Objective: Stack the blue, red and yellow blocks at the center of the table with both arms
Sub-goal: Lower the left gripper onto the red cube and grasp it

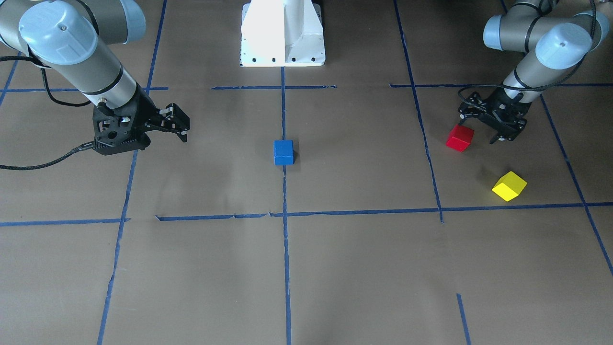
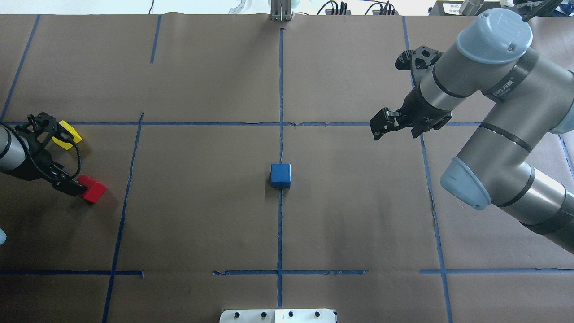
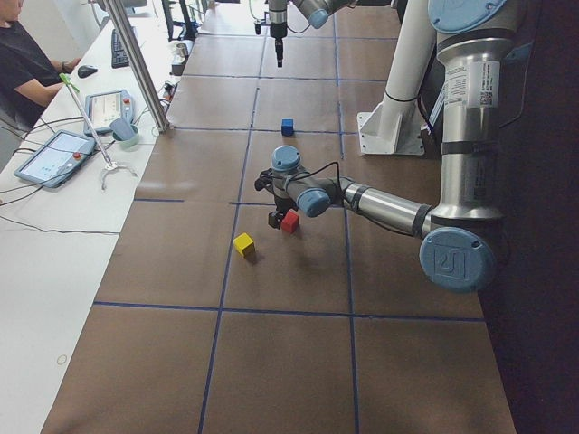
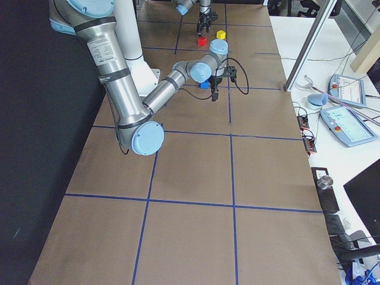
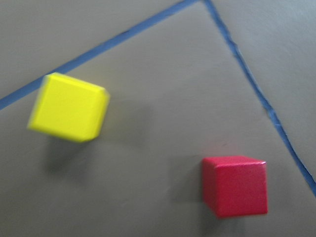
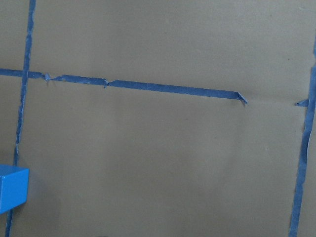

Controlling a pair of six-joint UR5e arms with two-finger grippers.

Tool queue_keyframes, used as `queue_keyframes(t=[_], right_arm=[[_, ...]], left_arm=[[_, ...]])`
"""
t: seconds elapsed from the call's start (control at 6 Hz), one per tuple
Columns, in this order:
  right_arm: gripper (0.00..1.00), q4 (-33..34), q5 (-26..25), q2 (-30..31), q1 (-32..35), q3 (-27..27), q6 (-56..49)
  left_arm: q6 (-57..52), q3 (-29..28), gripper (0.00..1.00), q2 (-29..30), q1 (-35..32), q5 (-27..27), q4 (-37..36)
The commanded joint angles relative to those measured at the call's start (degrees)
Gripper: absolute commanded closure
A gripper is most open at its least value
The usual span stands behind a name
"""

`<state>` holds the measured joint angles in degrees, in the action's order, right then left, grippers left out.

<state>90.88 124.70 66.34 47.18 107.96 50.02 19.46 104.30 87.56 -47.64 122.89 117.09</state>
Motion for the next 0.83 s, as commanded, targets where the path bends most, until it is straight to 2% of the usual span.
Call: queue_keyframes(t=[0.0,0.67], right_arm=[[0.00,0.0,-0.1,0.0,-0.1,-0.1,0.0],[0.00,0.0,0.2,0.0,0.0,0.1,0.0]], left_arm=[[3.2,-0.7,0.00,0.7,1.9,-0.3,-0.2],[5.0,-3.3,0.00,1.1,2.5,0.0,0.0]])
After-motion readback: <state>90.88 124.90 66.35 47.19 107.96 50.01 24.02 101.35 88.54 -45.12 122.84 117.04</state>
